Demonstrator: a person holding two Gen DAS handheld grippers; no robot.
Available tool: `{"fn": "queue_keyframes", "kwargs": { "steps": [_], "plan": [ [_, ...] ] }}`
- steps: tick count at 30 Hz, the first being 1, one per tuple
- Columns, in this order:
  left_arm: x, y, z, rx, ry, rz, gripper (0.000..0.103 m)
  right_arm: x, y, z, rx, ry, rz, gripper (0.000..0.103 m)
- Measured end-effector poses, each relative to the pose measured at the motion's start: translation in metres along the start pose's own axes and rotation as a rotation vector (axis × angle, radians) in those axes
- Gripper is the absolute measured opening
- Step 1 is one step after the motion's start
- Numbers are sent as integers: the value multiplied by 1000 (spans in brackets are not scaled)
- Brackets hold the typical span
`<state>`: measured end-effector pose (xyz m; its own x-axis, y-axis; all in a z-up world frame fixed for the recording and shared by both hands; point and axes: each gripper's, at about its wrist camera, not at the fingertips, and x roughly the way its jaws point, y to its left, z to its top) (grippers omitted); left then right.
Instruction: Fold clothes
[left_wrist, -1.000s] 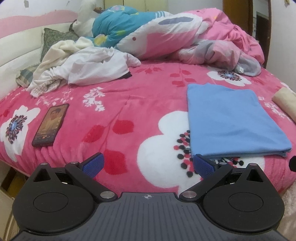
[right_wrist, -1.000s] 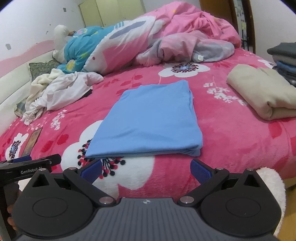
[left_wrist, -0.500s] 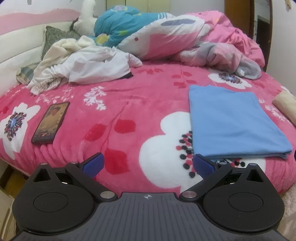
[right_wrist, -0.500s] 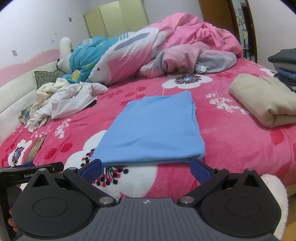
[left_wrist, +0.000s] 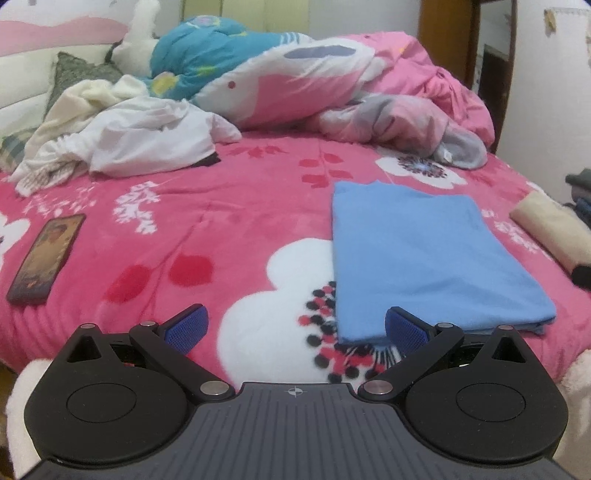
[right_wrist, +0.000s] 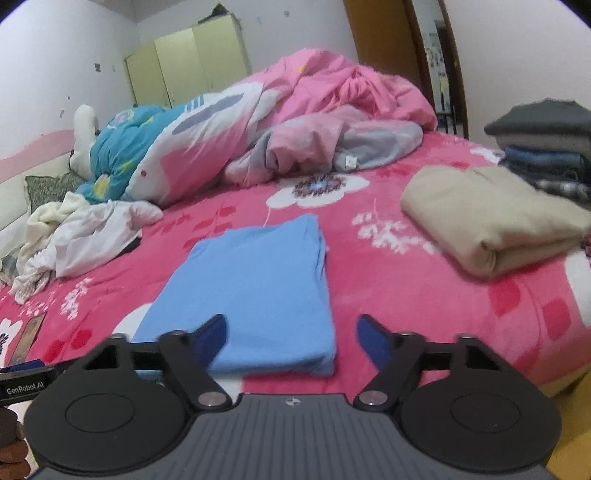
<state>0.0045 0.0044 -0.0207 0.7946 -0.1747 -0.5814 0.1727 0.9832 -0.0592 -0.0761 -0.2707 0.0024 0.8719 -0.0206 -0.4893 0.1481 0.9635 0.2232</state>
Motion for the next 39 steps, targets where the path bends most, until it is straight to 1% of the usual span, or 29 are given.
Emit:
{"fn": "queue_keyframes", "kwargs": {
  "steps": [1, 4, 5, 6, 7, 8, 9, 11, 12, 13, 15, 17, 18, 21, 23, 24, 26, 28, 29, 30, 31, 33, 34, 37, 39],
  "plan": [
    [4, -2, 1, 5, 3, -7, 103, 3, -2, 3, -9, -10, 9, 66],
    [19, -8, 6, 20, 15, -27, 103, 24, -2, 13, -46, -34, 65, 56],
    [24, -10, 8, 24, 19, -33, 103, 34, -1, 17, -52, -31, 94, 52],
    [29, -12, 10, 30, 25, -40, 103, 45, 0, 20, -57, -27, 123, 43],
    [34, -14, 11, 36, 32, -46, 103, 56, 2, 24, -63, -23, 153, 39],
    [38, -16, 12, 42, 38, -50, 103, 68, 0, 27, -51, -5, 189, 38],
    [42, -18, 12, 49, 46, -55, 103, 81, -2, 29, -37, 16, 227, 33],
    [50, -21, 10, 60, 73, -62, 103, 106, -11, 32, 11, 77, 285, 31],
    [54, -23, 8, 65, 88, -65, 103, 118, -17, 32, 30, 102, 280, 29],
    [55, -23, 7, 69, 96, -68, 103, 124, -22, 31, 38, 118, 244, 29],
    [57, -22, 5, 74, 105, -74, 103, 140, -39, 32, 45, 141, 121, 25],
    [58, -22, 2, 80, 113, -80, 103, 145, -53, 39, 86, 158, 73, 25],
    [59, -21, 1, 83, 117, -83, 103, 143, -54, 42, 96, 146, 76, 25],
    [61, -20, -2, 91, 130, -93, 103, 139, -34, 58, -21, 89, 111, 25],
    [61, -20, -2, 95, 134, -94, 103, 150, -24, 68, -34, 107, 210, 25],
    [62, -20, -2, 99, 135, -94, 103, 162, -23, 74, -24, 137, 258, 25],
    [62, -20, -3, 104, 135, -95, 103, 194, -30, 81, 10, 191, 291, 25],
    [63, -20, -3, 101, 135, -98, 103, 224, -40, 85, -13, 188, 122, 24],
    [63, -19, -2, 101, 137, -100, 103, 231, -44, 86, -44, 160, -2, 26],
    [62, -19, -2, 102, 138, -102, 103, 227, -48, 88, -46, 123, -75, 26],
    [62, -19, -1, 100, 139, -103, 103, 215, -51, 87, -16, 93, -71, 26],
    [60, -18, 0, 94, 141, -104, 103, 187, -55, 85, 59, 40, -20, 26],
    [60, -18, 1, 91, 142, -104, 103, 172, -54, 80, 62, 22, -6, 26],
    [53, -18, 7, 85, 128, -98, 103, 133, -44, 55, -14, 10, -19, 26],
    [50, -18, 11, 76, 119, -87, 103, 113, -40, 38, -29, 32, -18, 27]
  ]
}}
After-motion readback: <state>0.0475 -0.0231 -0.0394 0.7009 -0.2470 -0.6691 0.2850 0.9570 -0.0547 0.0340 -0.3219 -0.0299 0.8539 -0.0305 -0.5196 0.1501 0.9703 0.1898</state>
